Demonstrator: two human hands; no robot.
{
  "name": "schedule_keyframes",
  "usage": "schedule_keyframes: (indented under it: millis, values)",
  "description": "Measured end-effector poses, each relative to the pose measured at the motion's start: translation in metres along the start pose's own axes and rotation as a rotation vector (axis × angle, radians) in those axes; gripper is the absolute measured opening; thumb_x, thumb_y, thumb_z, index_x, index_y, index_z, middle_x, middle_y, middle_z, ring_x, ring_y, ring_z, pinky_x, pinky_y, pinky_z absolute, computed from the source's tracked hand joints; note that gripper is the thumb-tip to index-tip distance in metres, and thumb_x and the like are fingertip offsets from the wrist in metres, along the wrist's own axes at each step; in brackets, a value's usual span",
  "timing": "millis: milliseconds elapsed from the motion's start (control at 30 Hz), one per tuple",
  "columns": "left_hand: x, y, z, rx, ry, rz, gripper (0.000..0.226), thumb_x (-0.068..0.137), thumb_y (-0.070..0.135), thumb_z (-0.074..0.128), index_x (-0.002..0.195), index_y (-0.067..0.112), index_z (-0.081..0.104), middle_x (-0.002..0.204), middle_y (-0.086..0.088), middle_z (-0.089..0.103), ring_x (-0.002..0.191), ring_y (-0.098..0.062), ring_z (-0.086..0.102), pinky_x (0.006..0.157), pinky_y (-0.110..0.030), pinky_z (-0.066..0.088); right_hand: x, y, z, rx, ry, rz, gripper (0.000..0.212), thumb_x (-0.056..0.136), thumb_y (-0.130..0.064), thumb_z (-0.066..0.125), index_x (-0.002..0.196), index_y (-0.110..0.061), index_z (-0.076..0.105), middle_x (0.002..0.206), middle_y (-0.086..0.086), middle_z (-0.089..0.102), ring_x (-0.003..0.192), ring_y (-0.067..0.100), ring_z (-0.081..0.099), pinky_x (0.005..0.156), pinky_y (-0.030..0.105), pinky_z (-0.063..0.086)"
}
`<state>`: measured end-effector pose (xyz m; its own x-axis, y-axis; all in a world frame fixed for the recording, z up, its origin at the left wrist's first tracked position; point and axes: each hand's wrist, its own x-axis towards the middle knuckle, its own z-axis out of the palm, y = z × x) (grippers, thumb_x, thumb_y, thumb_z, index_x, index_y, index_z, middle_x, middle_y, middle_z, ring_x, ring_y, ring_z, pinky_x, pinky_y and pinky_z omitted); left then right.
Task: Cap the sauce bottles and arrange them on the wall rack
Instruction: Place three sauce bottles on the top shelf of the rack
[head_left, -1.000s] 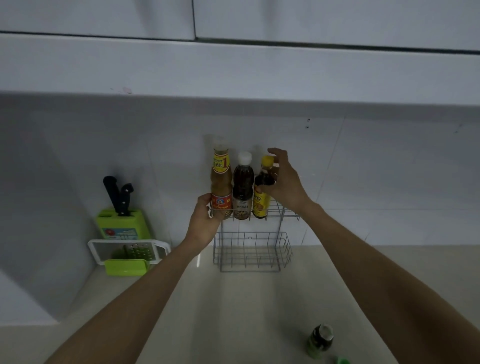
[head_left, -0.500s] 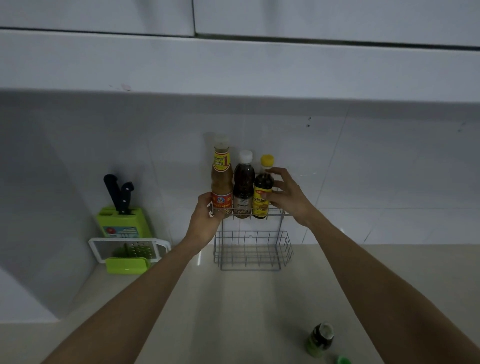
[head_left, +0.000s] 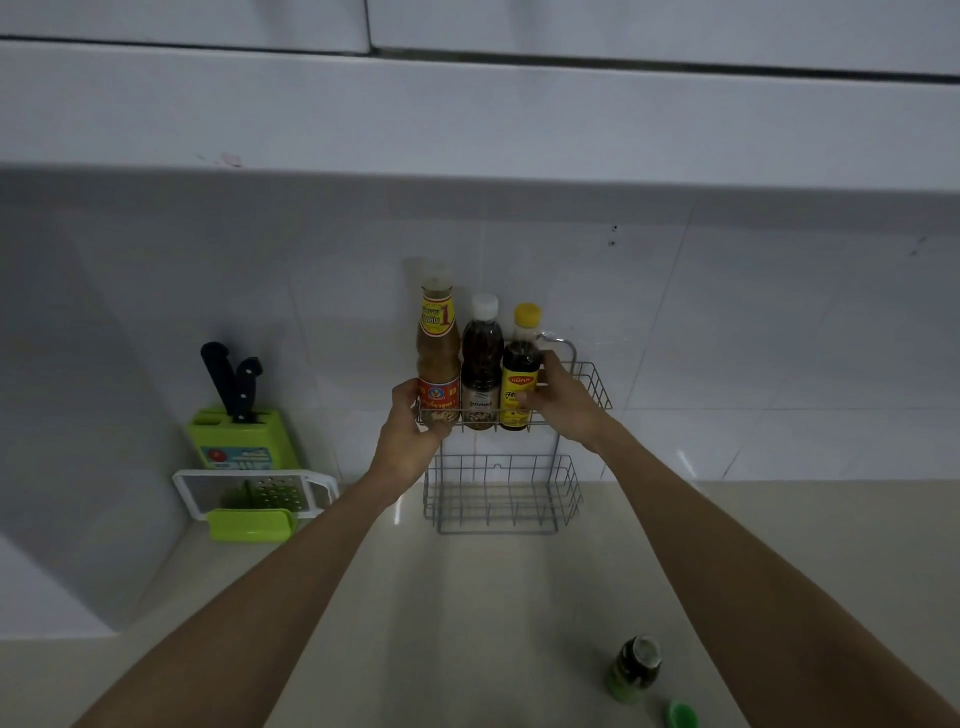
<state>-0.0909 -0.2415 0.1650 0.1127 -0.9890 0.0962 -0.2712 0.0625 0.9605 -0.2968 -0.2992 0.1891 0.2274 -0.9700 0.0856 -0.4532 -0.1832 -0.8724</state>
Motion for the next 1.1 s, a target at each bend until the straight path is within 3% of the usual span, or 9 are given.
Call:
schedule_keyframes:
  millis: [133,367,500,600,733,933,1100]
  values:
    - [-0.001,0.001,-0.001,0.011,-0.023,-0.013,0.062,0.088,0.014,0.063,0.139,0.019,0.026,0.115,0.009,0.045,0.106,-0.01,0.046,0.088,-0.025,0.036,-0.002,0.004,0.009,-0.067,0.055,0.006,0.045,0.092,-0.013,0.058,0.13,-0.012,0.035,0.121,0.012,0.061,0.11,0.027,0.06,0.092,0.043,0.05]
    - [-0.006,0.002,-0.005,0.049,-0.073,-0.019,0.066,0.09,0.013,0.059,0.143,0.022,0.022,0.121,0.01,0.044,0.111,-0.008,0.042,0.091,-0.025,0.033,-0.013,0.001,0.021,-0.083,0.118,-0.064,0.069,0.084,-0.007,0.069,0.139,-0.007,0.028,0.119,0.004,0.056,0.107,0.014,0.052,0.077,0.014,0.041]
    - [-0.008,0.004,-0.006,0.075,-0.072,-0.019,0.068,0.091,0.015,0.059,0.147,0.023,0.021,0.126,0.008,0.045,0.113,-0.006,0.039,0.093,-0.025,0.031,-0.018,0.003,0.026,-0.054,0.205,-0.09,0.076,0.083,-0.012,0.07,0.144,-0.008,0.024,0.131,0.008,0.053,0.118,0.022,0.053,0.087,0.025,0.041]
    - [-0.013,0.004,-0.007,0.102,-0.064,-0.011,0.067,0.091,0.016,0.058,0.146,0.022,0.021,0.139,0.001,0.044,0.117,-0.007,0.038,0.095,-0.024,0.029,-0.025,0.007,0.028,-0.051,0.238,-0.055,0.08,0.086,-0.018,0.068,0.147,-0.007,0.017,0.145,0.01,0.041,0.132,0.023,0.041,0.098,0.026,0.034]
    - [-0.021,0.007,-0.009,0.096,-0.034,-0.012,0.067,0.091,0.012,0.058,0.146,0.019,0.022,0.15,-0.004,0.035,0.135,-0.022,0.036,0.099,-0.025,0.029,-0.037,0.01,0.029,-0.022,0.31,-0.048,0.079,0.089,-0.025,0.065,0.148,-0.011,0.015,0.151,0.01,0.032,0.138,0.022,0.032,0.11,0.033,0.029]
    - [-0.052,0.009,-0.019,0.126,-0.031,0.01,0.045,0.09,0.017,0.059,0.133,0.023,0.046,0.141,0.002,0.046,0.13,-0.017,0.04,0.102,-0.026,0.033,-0.078,0.0,0.033,0.048,0.353,-0.145,0.068,0.089,-0.016,0.063,0.145,-0.011,0.023,0.147,0.01,0.038,0.133,0.015,0.036,0.111,0.034,0.031]
    - [-0.103,0.0,-0.038,0.042,-0.079,-0.021,0.025,0.089,0.011,0.06,0.112,0.021,0.063,0.122,0.001,0.061,0.119,-0.015,0.054,0.103,-0.028,0.04,-0.133,-0.009,0.051,0.036,0.246,-0.183,0.051,0.09,-0.009,0.059,0.136,-0.017,0.038,0.139,0.002,0.047,0.122,0.014,0.046,0.102,0.03,0.04]
